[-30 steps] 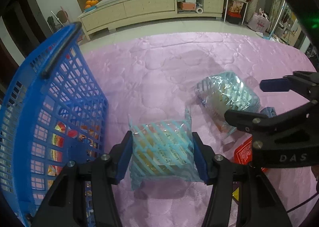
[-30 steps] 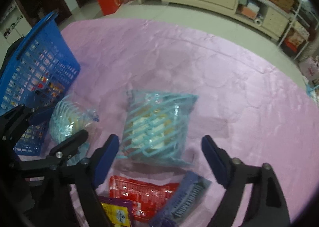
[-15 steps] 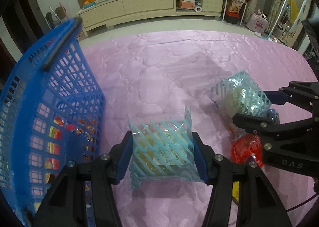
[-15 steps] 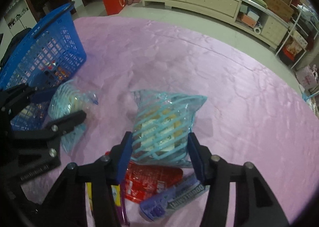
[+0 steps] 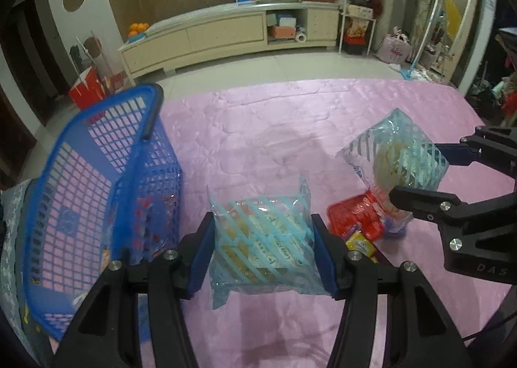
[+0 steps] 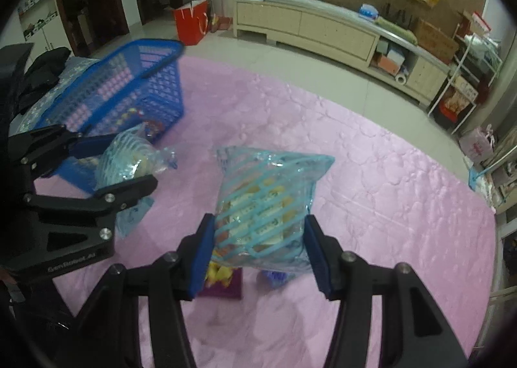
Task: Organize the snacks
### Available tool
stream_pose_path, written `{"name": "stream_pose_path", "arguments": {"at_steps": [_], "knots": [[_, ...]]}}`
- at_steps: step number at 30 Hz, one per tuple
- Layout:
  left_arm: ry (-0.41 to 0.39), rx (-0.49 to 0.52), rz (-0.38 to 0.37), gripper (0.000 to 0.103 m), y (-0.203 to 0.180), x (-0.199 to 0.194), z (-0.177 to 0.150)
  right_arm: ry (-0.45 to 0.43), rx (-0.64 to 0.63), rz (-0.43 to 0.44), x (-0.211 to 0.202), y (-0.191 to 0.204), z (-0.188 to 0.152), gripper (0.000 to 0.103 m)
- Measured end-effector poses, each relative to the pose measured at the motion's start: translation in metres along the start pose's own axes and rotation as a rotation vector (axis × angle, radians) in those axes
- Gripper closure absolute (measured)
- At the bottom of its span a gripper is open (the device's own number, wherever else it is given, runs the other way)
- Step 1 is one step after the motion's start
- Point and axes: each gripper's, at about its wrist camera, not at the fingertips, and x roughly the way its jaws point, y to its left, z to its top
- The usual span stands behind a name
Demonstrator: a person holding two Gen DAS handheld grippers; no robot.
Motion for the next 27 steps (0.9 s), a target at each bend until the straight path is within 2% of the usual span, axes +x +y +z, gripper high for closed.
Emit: {"name": "stream_pose_path", "arguments": {"at_steps": [5, 8, 18, 27], "knots": [[-0.035, -0.034, -0.058, 0.049, 0.007, -0.039, -0.013, -0.031, 0.001, 0.001, -0.031, 0.021, -0.002, 0.044], [-0.058, -0.045, -0.122, 0.049, 0.016, -0.058, -0.018, -0.049, 0.002, 0.002, -0.046, 0.034, -0.002, 0.044], [-0.125, -0.054, -0.062, 0.049, 0.057, -0.119, -0.039, -0.119, -0.043, 0.006, -0.081, 0.092, 0.023, 0.044], [-0.162, -0.054, -0.020, 0.049, 0.111, -0.145, -0.046, -0.129, -0.075, 0.066, -0.069, 0.134, 0.052, 0.044]]}}
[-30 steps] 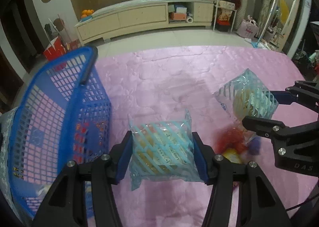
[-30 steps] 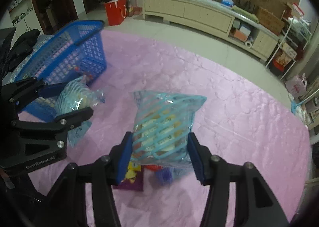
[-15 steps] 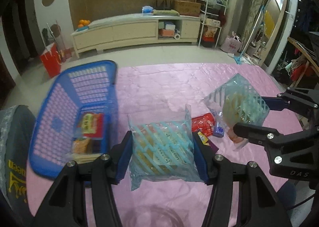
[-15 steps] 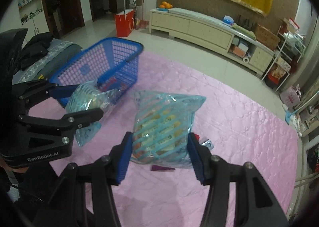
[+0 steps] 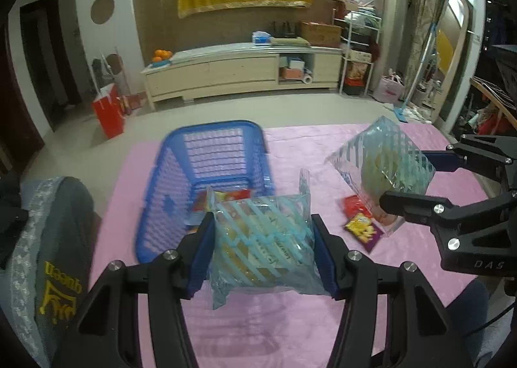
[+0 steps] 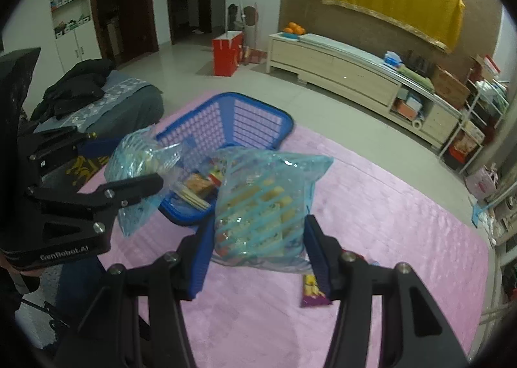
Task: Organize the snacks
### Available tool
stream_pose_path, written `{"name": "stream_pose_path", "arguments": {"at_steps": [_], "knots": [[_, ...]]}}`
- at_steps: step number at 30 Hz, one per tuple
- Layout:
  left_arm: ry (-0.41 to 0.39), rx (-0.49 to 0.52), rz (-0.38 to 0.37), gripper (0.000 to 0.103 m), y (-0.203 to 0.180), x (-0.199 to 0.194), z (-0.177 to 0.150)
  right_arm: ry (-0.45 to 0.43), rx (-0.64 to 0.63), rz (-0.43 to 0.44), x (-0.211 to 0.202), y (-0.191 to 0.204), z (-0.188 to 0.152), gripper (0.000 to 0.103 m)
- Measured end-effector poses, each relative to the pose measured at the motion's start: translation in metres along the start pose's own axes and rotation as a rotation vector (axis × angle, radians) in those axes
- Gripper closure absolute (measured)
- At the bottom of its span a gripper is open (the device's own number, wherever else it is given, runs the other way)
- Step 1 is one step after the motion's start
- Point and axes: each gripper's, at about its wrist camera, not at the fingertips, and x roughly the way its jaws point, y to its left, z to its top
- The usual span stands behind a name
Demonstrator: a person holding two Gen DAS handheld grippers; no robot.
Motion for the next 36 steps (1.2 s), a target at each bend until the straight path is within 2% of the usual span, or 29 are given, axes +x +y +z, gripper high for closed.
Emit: {"name": "stream_pose_path", "arguments": {"at_steps": [9, 17, 28, 33, 36], "knots": [[0.028, -0.024, 0.053, 0.049, 0.052, -0.002, -0.007, 0.050, 0.003, 0.044, 0.039, 0.030, 0.024, 0.044], [0.068, -0.054, 0.068, 0.049, 0.087, 0.019, -0.012, 0.109, -0.028, 0.050, 0.074, 0.045, 0.037, 0.044], [0.112, -0.074, 0.056, 0.049, 0.103, 0.052, -0.010, 0.184, -0.048, 0.056, 0.113, 0.044, 0.044, 0.044], [0.121, -0.067, 0.060, 0.049, 0.106, 0.061, -0.008, 0.195, -0.087, 0.014, 0.118, 0.046, 0.049, 0.044], [0.118, -0.071, 0.061, 0.049, 0.108, 0.061, -0.006, 0.226, -0.093, 0.001, 0.120, 0.046, 0.049, 0.036]]}}
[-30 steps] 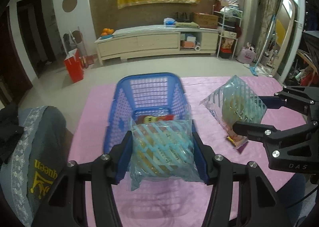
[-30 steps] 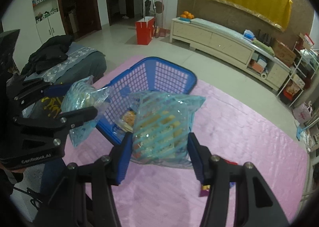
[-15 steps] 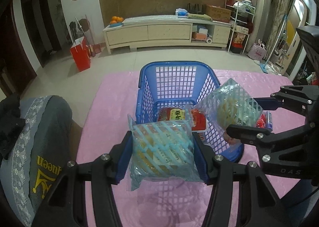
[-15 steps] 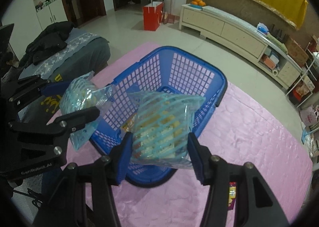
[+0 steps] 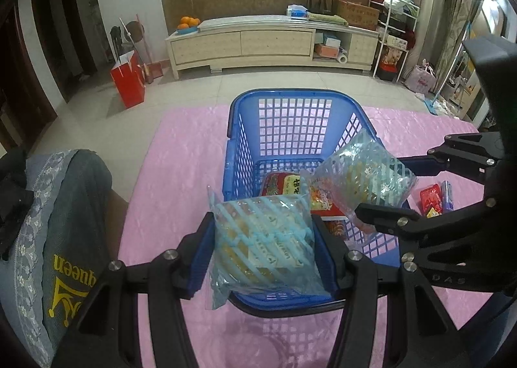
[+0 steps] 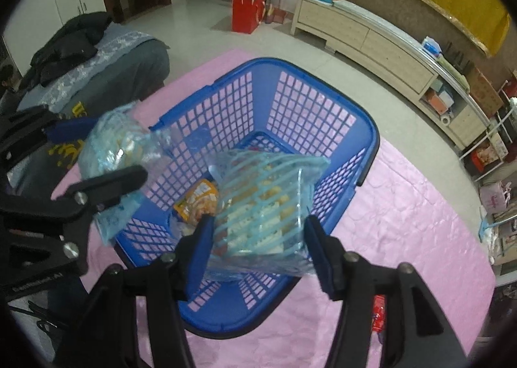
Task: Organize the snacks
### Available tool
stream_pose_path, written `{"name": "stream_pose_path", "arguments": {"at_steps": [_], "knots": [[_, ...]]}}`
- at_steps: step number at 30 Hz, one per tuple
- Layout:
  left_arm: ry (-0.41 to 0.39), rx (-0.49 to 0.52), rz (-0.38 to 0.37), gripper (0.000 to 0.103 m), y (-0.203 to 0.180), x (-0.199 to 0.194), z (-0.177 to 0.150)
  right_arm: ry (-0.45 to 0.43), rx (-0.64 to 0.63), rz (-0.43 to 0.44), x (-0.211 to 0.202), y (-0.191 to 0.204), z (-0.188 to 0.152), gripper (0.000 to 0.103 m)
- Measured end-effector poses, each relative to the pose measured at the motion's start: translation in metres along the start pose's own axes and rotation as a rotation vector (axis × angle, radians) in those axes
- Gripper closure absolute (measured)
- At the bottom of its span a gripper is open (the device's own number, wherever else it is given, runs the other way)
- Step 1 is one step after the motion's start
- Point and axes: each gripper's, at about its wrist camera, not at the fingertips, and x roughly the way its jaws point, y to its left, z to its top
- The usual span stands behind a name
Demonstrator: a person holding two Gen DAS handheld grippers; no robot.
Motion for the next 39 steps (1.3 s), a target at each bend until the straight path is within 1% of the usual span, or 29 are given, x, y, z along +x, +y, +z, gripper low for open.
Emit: {"name": "stream_pose_path", "arguments": {"at_steps": [2, 3, 4, 12, 17, 21, 24, 27, 31, 36, 39], "knots": [[-0.003, -0.005, 0.000, 0.049, 0.001, -0.002, 0.000, -0.006, -0.003, -0.005, -0.004, 0.000, -0.003, 0.029], [-0.005, -0.006, -0.001, 0.049, 0.002, -0.003, 0.000, -0.011, -0.004, -0.015, -0.007, 0.001, -0.005, 0.019], [-0.007, -0.005, -0.002, 0.049, 0.001, -0.005, 0.000, -0.015, -0.004, -0.021, -0.009, 0.000, -0.006, 0.014], [-0.019, 0.001, -0.010, 0.049, -0.004, -0.020, -0.005, -0.079, 0.036, -0.053, -0.041, -0.004, -0.018, 0.014], [-0.035, 0.018, -0.020, 0.049, -0.013, -0.031, -0.007, -0.085, 0.080, -0.069, -0.048, -0.009, -0.026, 0.013], [-0.039, 0.037, -0.030, 0.049, -0.020, -0.034, -0.006, -0.091, 0.143, -0.076, -0.049, -0.017, -0.035, 0.013], [-0.037, 0.047, -0.038, 0.049, -0.024, -0.031, -0.005, -0.091, 0.195, -0.072, -0.047, -0.023, -0.041, 0.013], [-0.029, 0.057, -0.044, 0.048, -0.028, -0.027, -0.004, -0.087, 0.212, -0.074, -0.043, -0.027, -0.044, 0.013], [-0.009, 0.064, -0.054, 0.048, -0.032, -0.015, -0.001, -0.086, 0.221, -0.081, -0.039, -0.031, -0.045, 0.013], [0.023, 0.042, -0.061, 0.047, -0.030, 0.007, 0.005, -0.079, 0.214, -0.084, -0.034, -0.036, -0.047, 0.013], [0.036, 0.056, -0.059, 0.047, -0.032, 0.017, 0.006, -0.078, 0.212, -0.081, -0.031, -0.038, -0.048, 0.013]]}}
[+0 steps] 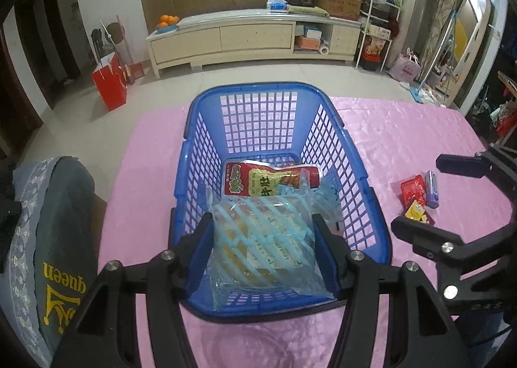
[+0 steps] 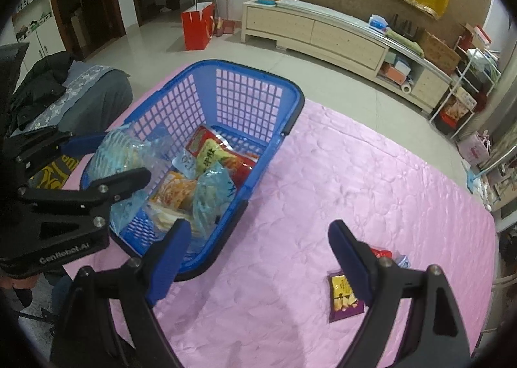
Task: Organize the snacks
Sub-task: 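Open the left tool to drop its biscuit bag while the right tool drops its bag, then move both tools away from the basket toward the purple chip bag and gum tube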
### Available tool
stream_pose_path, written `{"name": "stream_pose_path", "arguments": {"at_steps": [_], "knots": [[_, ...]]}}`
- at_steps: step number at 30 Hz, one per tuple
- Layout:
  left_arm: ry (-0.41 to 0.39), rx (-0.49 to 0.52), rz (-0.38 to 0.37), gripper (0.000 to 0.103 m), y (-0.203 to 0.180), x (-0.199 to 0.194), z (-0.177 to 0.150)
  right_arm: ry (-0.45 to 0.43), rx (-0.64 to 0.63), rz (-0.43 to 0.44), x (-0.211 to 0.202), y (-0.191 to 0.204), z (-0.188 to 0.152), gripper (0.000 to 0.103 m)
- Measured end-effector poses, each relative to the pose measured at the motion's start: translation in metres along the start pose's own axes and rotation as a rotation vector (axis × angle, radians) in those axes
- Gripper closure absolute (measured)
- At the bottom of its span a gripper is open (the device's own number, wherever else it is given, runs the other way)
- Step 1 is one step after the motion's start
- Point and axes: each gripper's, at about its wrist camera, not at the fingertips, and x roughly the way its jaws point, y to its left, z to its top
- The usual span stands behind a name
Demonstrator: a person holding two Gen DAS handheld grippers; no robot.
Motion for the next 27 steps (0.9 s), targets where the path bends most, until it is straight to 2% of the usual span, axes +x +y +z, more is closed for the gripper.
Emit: {"name": "stream_pose_path", "arguments": {"at_steps": [4, 6, 12, 20, 27], "knots": [[-0.003, 0.035, 0.011, 0.038, -0.005, 0.007, 0.001, -0.004, -0.017, 0.002, -0.001, 0.000, -0.004, 0.013], [-0.017, 0.056, 0.011, 0.029, -0.009, 0.006, 0.002, -0.008, -0.020, 0.004, -0.003, 0.000, -0.005, 0.013], [-0.020, 0.074, 0.010, 0.028, -0.013, -0.003, 0.001, -0.027, -0.005, 0.005, -0.019, -0.003, -0.006, 0.013], [-0.045, 0.075, 0.001, 0.028, -0.023, -0.035, -0.007, -0.055, 0.018, -0.006, -0.051, -0.013, -0.019, 0.013], [-0.079, 0.102, -0.020, 0.023, -0.053, -0.063, -0.011, -0.079, 0.049, -0.027, -0.080, -0.035, -0.037, 0.013]]}}
